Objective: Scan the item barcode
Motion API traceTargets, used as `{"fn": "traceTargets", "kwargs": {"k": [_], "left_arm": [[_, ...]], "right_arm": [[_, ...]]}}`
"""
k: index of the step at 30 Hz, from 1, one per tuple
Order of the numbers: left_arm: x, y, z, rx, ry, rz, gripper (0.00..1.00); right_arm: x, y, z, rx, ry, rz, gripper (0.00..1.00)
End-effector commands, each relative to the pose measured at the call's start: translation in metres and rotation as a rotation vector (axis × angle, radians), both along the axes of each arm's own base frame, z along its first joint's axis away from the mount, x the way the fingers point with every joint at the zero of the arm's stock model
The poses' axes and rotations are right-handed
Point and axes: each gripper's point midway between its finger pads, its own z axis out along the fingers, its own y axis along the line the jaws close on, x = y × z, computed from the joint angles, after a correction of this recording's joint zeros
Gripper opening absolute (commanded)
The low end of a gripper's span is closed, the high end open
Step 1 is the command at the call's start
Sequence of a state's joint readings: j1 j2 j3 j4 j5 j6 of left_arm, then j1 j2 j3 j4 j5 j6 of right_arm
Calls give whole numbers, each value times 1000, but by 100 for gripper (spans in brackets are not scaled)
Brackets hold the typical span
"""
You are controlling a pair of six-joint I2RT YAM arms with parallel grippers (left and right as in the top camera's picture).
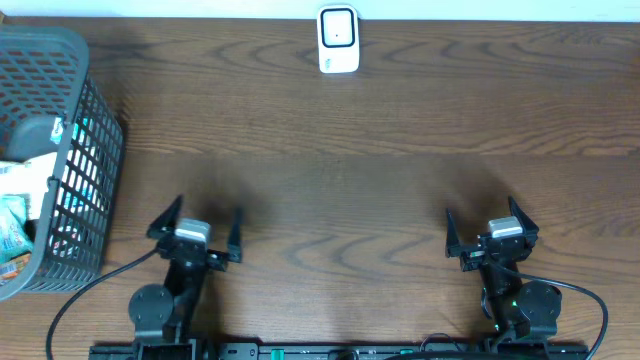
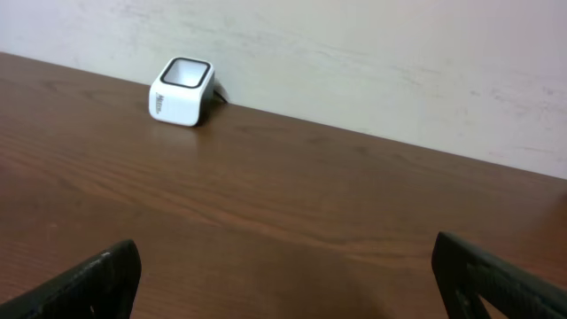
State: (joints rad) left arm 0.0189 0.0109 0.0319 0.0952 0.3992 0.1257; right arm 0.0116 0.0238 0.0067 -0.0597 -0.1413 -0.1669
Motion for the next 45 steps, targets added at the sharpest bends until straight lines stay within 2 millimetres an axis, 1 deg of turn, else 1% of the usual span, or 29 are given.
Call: {"fn": "traceTargets", "kwargs": {"k": [1, 3, 6, 9, 14, 16, 17, 19, 21, 23, 25, 27, 28, 31, 32, 33, 35, 39, 43, 45], "left_arm": [[-37, -59, 26, -11, -101, -401, 98], [-47, -63, 48, -11, -196, -441, 98], [-60, -62, 86, -33, -352, -444, 97], [-64, -48, 120, -75, -464, -358, 98], [-65, -19, 181, -126, -562, -175, 98], [-56, -11, 203, -150, -526, -124, 98], [-45, -8, 211, -161, -461, -101, 98], [-24, -6, 220, -174, -300, -76, 98], [-12, -19, 227, -166, -160, -147, 98], [-6, -39, 232, -154, -60, -274, 98], [2, -48, 234, -152, -11, -333, 98], [15, -47, 245, -161, -20, -332, 98], [21, -45, 251, -178, -16, -325, 98], [46, -33, 274, -261, 47, -243, 98], [57, -26, 283, -275, 93, -191, 98], [65, -18, 288, -281, 130, -146, 98], [83, 4, 295, -270, 235, -16, 97], [105, 41, 304, -182, 373, 138, 98], [126, 92, 310, -199, 448, 298, 98], [134, 125, 311, -245, 455, 382, 98]], "right_arm": [[-1, 2, 0, -3, -1, 8, 99], [-1, 2, 0, -3, -1, 8, 99], [-1, 2, 0, -3, -1, 8, 99], [-1, 2, 0, -3, -1, 8, 99], [-1, 2, 0, -3, -1, 8, 99], [-1, 2, 0, -3, -1, 8, 99], [-1, 2, 0, -3, -1, 8, 99], [-1, 2, 0, -3, -1, 8, 99], [-1, 2, 0, -3, -1, 8, 99], [-1, 2, 0, -3, -1, 8, 99], [-1, 2, 0, -3, -1, 8, 99], [-1, 2, 0, -3, -1, 8, 99], [-1, 2, 0, -3, -1, 8, 99], [-1, 2, 0, -3, -1, 8, 99], [-1, 2, 0, -3, -1, 8, 99], [-1, 2, 0, -3, -1, 8, 99], [-1, 2, 0, -3, -1, 8, 99], [-1, 2, 0, -3, -1, 8, 99], [-1, 2, 0, -3, -1, 8, 99], [-1, 2, 0, -3, -1, 8, 99]]}}
